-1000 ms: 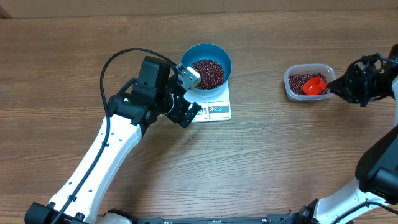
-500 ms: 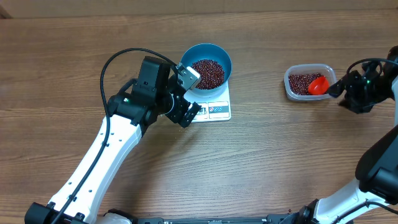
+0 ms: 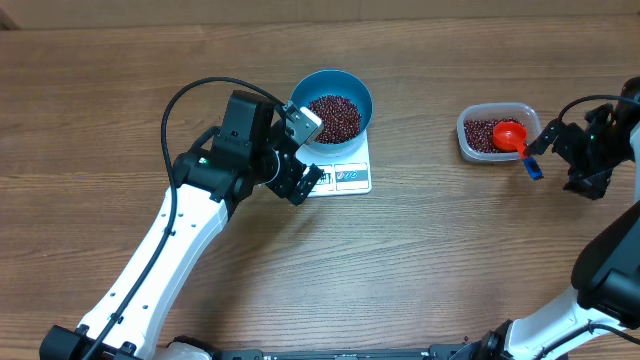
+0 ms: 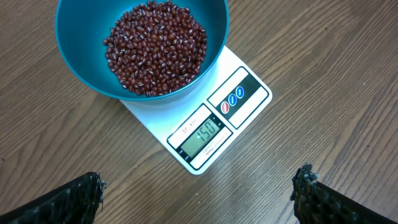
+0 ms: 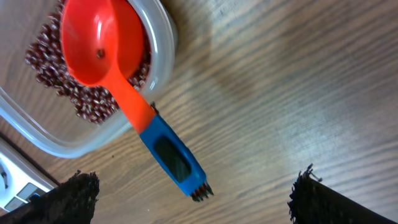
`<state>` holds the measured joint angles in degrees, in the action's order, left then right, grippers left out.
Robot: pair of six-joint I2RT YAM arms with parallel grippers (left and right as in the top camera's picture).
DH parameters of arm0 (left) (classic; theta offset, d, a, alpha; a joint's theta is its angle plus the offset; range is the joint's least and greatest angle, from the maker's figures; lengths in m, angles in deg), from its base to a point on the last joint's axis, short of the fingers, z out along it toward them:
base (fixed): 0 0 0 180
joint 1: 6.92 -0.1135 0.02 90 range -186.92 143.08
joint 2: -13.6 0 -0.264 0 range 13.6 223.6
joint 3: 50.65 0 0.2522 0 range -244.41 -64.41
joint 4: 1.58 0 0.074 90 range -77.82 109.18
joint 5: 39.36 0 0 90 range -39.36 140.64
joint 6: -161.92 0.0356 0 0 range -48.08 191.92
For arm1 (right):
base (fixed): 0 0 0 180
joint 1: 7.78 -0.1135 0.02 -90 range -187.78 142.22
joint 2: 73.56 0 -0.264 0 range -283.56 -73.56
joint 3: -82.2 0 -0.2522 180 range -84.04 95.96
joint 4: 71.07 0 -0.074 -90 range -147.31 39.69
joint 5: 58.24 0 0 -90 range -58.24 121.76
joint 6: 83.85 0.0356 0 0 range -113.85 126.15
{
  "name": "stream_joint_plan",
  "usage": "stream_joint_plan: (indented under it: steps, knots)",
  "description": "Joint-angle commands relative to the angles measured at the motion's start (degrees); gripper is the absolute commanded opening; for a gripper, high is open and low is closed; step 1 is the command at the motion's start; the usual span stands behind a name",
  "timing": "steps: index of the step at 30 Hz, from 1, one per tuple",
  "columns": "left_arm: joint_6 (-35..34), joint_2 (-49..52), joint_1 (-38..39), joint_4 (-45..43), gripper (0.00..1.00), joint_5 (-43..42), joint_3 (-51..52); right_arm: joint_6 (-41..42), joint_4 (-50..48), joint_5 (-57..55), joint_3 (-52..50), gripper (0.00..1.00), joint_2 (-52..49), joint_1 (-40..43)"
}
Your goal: Scoop item into bowl and weigh 150g on scale
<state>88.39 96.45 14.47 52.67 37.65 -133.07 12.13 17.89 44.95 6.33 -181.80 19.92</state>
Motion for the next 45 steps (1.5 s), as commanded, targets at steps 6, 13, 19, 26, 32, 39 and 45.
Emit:
stream_joint_plan:
  steps: [6, 13, 19, 26, 32, 39, 45]
  knots:
    - [0.2, 0.0, 0.0, -0.2, 0.99, 0.3, -1.2, 0.0, 1.4, -1.8, 2.8, 1.00, 9.8, -0.4]
    - [0.2, 0.0, 0.0, -0.2, 1.00, 0.3, -1.2, -5.4, 3.5, 2.6, 2.8, 1.00, 22.8, -2.2]
    - [0.2, 0.0, 0.0, -0.2, 1.00, 0.3, -1.2, -10.4, 6.8, 6.4, 2.8, 1.00, 32.7, -8.2]
    - [0.2, 0.0, 0.0, -0.2, 1.00, 0.3, -1.2, -8.3, 16.1, 6.4, 2.8, 1.00, 37.8, -14.2]
    - [0.2, 0.0, 0.0, -0.2, 1.00, 0.3, -1.2, -8.4, 18.2, 5.5, 2.7, 1.00, 37.5, -14.5]
    - [0.2, 0.0, 0.0, -0.2, 1.00, 0.3, -1.2, -10.3, 18.1, 4.9, 2.7, 1.00, 37.2, -14.5]
    - [0.2, 0.0, 0.0, -0.2, 0.99, 0.3, -1.2, -10.8, 14.9, 6.7, 2.6, 1.00, 37.3, -14.5]
